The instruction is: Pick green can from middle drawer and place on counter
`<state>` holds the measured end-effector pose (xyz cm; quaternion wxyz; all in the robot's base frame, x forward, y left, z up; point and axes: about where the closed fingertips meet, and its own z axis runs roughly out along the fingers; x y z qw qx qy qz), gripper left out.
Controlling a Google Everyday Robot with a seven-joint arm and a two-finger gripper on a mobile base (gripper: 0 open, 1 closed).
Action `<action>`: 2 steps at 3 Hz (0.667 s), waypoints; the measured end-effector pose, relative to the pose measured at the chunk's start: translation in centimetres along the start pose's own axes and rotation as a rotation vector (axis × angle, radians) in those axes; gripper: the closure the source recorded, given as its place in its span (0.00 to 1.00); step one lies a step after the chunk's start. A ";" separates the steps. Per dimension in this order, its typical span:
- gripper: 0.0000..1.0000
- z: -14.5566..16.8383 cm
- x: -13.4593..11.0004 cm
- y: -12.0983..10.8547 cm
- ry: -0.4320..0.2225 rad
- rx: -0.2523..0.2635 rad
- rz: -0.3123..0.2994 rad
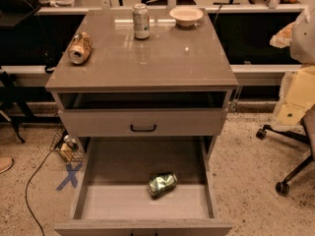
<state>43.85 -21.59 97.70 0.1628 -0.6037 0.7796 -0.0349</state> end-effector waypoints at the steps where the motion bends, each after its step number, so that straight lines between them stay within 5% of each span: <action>1: 0.00 0.1 -0.1 0.0 -0.010 0.002 -0.004; 2: 0.00 5.4 -1.2 1.0 -0.101 -0.083 -0.037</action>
Offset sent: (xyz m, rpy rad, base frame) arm 0.0274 0.0649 -0.1682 0.3236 0.1854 0.2517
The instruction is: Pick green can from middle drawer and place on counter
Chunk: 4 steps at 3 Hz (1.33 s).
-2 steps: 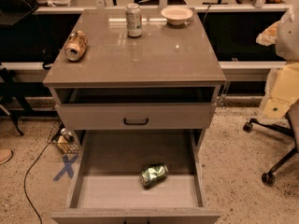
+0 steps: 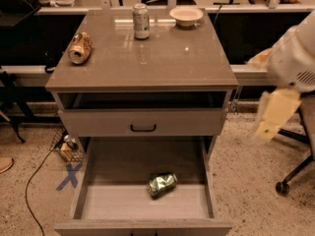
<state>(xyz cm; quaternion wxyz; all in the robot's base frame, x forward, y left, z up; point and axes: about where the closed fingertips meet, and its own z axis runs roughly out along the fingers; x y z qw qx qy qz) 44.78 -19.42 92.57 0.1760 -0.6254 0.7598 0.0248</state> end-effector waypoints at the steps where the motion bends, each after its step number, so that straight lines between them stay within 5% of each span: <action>1: 0.00 9.2 -1.1 1.3 -0.161 -0.148 -0.037; 2: 0.00 16.4 -3.3 3.1 -0.239 -0.244 -0.058; 3: 0.00 24.5 -5.5 5.9 -0.292 -0.354 -0.017; 4: 0.00 24.5 -5.5 5.9 -0.292 -0.354 -0.017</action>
Offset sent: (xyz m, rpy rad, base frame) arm 0.0183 0.1325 -0.2382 0.3634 0.2612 0.2392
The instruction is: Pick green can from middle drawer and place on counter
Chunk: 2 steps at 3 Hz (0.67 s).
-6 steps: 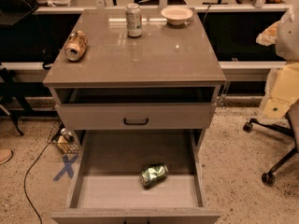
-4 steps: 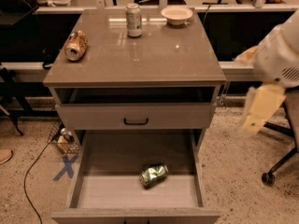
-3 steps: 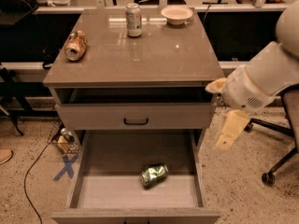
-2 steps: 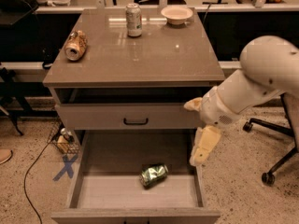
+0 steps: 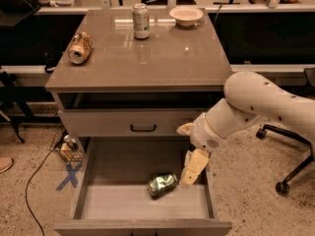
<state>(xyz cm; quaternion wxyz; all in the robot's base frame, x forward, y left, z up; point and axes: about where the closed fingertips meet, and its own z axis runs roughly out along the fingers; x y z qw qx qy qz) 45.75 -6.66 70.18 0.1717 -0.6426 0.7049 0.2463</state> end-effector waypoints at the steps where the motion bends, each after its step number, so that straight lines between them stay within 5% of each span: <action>1: 0.00 2.1 1.2 -0.8 -0.015 -0.004 0.003; 2: 0.00 6.0 3.7 -2.8 -0.041 -0.005 0.006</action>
Offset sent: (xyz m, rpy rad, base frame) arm 0.0397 0.0005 -0.1366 0.0787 0.0094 -0.0229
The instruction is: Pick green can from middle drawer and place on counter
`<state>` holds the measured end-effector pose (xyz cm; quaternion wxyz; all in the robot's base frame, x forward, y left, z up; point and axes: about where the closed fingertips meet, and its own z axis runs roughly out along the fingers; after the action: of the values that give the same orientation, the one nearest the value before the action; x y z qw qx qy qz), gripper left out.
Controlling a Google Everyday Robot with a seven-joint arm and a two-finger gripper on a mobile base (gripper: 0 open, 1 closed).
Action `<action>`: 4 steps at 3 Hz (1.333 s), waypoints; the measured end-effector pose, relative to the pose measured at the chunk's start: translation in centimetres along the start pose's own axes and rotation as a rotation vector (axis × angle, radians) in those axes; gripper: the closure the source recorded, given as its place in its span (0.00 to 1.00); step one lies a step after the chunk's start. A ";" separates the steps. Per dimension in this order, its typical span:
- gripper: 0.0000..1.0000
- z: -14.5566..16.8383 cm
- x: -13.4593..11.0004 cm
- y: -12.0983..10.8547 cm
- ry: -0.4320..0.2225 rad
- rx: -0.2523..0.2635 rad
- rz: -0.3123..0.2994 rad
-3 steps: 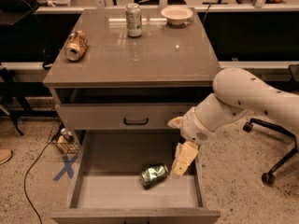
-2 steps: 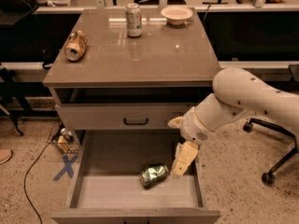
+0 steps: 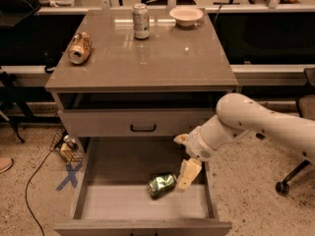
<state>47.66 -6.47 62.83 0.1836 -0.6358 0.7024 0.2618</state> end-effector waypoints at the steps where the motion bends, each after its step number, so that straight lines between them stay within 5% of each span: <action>1: 0.00 4.8 2.5 -1.9 -0.016 -0.020 0.018; 4: 0.00 15.9 7.3 -5.6 -0.009 0.026 0.041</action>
Offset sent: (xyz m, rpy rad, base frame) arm 0.0433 0.0273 -0.1551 -0.0147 0.0396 -0.0228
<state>51.07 -3.02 45.07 0.1899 -0.6175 0.7180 0.2592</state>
